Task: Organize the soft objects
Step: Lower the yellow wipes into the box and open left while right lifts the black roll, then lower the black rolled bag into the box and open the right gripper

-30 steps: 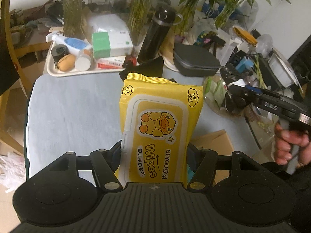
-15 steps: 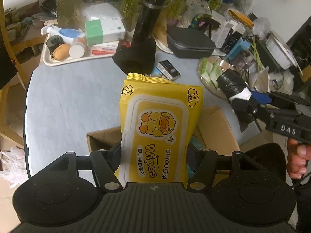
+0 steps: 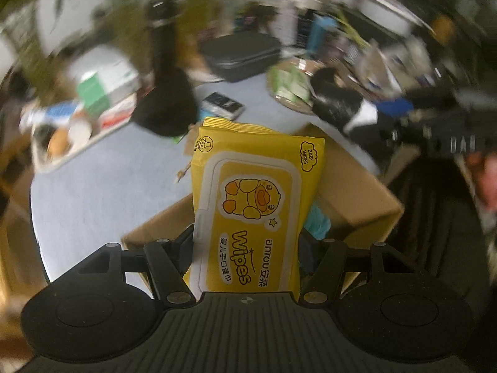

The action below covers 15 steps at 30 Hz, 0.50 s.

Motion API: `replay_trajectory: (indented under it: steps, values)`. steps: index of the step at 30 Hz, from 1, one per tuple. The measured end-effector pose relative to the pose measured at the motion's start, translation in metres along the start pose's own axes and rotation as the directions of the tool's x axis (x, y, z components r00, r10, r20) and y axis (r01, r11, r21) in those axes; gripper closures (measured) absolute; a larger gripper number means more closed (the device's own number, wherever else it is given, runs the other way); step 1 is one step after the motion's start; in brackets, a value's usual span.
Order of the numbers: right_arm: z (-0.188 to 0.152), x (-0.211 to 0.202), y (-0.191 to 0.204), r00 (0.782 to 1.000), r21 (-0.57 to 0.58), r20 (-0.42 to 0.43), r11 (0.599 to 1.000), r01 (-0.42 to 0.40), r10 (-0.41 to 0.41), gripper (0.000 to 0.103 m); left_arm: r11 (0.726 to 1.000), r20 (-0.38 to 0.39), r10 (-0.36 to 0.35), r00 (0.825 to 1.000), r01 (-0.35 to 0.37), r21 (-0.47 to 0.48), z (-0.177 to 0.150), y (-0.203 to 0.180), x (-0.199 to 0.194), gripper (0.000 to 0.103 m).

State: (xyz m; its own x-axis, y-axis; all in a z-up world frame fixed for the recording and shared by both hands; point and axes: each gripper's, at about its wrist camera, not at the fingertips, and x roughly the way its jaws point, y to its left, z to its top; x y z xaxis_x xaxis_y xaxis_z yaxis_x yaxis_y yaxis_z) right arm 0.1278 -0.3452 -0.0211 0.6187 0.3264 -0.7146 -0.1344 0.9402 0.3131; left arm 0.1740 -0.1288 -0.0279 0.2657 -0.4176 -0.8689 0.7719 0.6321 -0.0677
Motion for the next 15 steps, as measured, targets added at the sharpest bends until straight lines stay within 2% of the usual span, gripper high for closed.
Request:
replay_trajectory:
  steps: [3,7,11,15]
  values:
    - [-0.001,-0.005,-0.001,1.000,0.004,0.006,1.000,-0.003,0.003,0.057,0.986,0.005,-0.012,1.000,0.011,0.164,-0.005,-0.007,0.003,0.040]
    - [-0.004,-0.009,-0.002,1.000,0.007,0.009,1.000,-0.010,0.010,0.057,0.930,0.005,-0.028,1.000,0.024,0.366,-0.017,-0.017,0.008,0.038]
    - [-0.006,-0.009,-0.001,1.000,0.004,0.005,1.000,-0.018,0.017,0.057,0.907,0.024,-0.033,0.999,0.020,0.421,-0.020,-0.022,0.009,0.035]
    - [-0.008,-0.009,0.000,1.000,0.004,0.001,1.000,-0.019,0.019,0.057,0.910,0.073,-0.023,0.997,-0.010,0.414,-0.021,-0.024,0.001,0.030]
